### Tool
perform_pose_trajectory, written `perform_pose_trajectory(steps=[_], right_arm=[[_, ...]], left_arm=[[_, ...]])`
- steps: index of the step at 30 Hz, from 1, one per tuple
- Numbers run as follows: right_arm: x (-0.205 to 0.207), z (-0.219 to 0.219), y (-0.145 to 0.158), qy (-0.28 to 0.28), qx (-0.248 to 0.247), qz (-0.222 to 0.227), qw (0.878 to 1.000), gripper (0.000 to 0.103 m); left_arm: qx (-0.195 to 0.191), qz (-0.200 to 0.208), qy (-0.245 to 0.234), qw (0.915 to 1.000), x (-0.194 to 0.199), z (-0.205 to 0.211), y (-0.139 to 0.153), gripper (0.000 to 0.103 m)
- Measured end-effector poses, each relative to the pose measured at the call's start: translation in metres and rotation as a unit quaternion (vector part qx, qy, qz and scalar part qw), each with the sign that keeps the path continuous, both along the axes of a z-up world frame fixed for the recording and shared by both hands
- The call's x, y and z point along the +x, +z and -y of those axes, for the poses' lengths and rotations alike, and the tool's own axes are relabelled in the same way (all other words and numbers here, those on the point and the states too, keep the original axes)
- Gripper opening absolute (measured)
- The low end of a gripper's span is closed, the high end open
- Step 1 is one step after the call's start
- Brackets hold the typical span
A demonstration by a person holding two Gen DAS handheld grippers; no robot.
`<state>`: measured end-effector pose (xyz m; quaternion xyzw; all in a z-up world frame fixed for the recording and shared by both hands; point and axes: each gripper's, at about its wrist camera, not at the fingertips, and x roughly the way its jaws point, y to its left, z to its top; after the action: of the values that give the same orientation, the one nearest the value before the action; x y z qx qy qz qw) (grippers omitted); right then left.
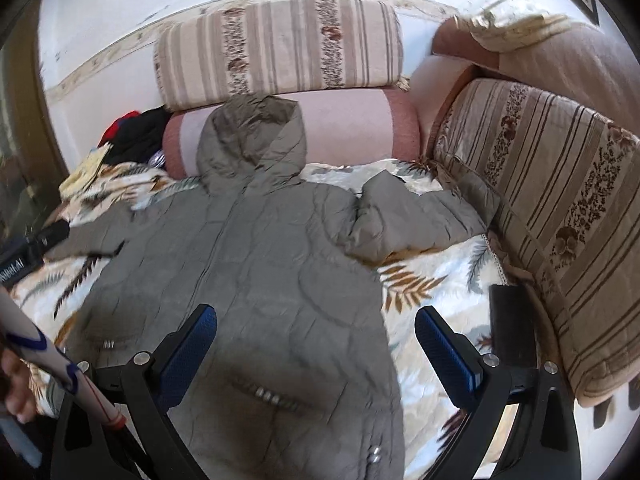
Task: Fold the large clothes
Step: 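Move the right gripper to the jacket sleeve cuff beside the sofa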
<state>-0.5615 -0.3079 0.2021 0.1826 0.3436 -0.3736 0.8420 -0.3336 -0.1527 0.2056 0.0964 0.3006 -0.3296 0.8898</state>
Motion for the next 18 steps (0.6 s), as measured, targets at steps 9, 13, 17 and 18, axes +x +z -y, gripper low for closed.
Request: perform_pose_trajectory(steps=[9,13,17,18], right_arm=[[-0.005,0.108,-0.001,-0.041,0.034,-0.009,0.999,0.101],[-0.019,0.170,0.000,-0.075,0.059,-0.004,0.995,0.101],[-0.032,0.222,-0.004,-0.114,0.072,-0.002,0.991,0.101],[-0.034,0.231,-0.007,-0.119,0.075,-0.001,0.990,0.101]], left_arm=[[0.052,0.000,-0.022,0.9984,0.054,0.049,-0.069,0.103],[0.091,-0.016,-0.034,0.9951,0.072,0.061,-0.101,0.103],[0.123,-0.047,-0.041,0.9905,0.081,0.072,-0.130,0.103],[0.131,-0.053,-0.043,0.9890,0.081,0.075,-0.137,0.103]])
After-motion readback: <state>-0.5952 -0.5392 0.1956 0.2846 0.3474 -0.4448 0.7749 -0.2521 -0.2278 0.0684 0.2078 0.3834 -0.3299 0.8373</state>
